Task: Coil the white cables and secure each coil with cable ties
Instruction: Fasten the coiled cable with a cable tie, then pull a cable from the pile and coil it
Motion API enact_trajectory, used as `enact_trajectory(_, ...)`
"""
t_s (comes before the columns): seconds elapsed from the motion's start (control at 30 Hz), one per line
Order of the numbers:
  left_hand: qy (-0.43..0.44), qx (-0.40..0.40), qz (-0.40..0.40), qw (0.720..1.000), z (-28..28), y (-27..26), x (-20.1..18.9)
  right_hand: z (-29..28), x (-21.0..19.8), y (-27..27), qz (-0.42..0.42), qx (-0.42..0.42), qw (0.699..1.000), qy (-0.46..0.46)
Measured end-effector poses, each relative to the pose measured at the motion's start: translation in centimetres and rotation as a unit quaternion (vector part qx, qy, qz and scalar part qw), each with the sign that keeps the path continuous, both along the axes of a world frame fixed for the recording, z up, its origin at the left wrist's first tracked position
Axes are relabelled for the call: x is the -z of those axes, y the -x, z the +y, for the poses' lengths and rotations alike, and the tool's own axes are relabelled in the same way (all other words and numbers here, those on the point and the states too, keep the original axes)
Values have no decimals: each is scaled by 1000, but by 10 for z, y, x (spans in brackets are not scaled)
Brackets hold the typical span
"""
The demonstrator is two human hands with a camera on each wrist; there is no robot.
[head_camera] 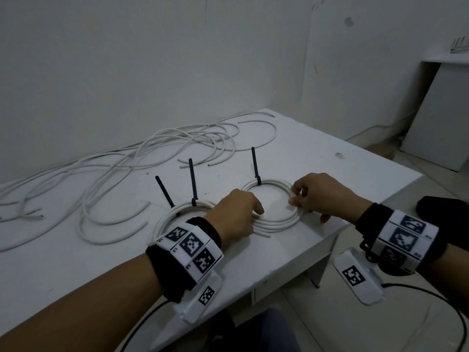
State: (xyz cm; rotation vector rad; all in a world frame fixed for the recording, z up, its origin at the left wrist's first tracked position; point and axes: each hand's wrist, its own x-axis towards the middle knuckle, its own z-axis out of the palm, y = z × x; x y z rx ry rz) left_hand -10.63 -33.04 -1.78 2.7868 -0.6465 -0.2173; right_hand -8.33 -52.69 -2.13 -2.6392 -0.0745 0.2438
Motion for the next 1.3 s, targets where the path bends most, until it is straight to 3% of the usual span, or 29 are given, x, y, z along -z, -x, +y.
enact_trajectory(0.2, 6, 4, -12, 1000, -1, 1, 4, -1, 10, -6, -101, -91, 981, 141)
enact_trajectory(0.3, -4, 4, -8, 1000, -2, 2, 4, 3, 4, -7, -106, -126, 962, 218)
enact_trajectory(0.43, -5, -4, 6, 1000, 2, 5, -7, 5, -15, -6, -54, -111, 963, 239)
enact_trajectory(0.6, 48, -49, -25, 997, 28, 9, -32, 22, -22, -15, -91, -97, 945, 299)
enact_trajectory(0.77, 100, -133, -110, 980, 91, 15, -65, 86, -62, -10, -130, -199, 961, 142)
enact_trajectory(0.97, 51, -283, -105, 952, 212, 20, -72, 217, -80, -26, -24, -345, 938, -23)
enact_trajectory(1.13, 1, -358, -41, 933, 298, 6, -58, 316, -73, -83, 51, -326, 940, -81)
enact_trajectory(1.3, -35, -372, 3, 928, 335, -26, -45, 398, -59, -127, 54, -322, 945, -20)
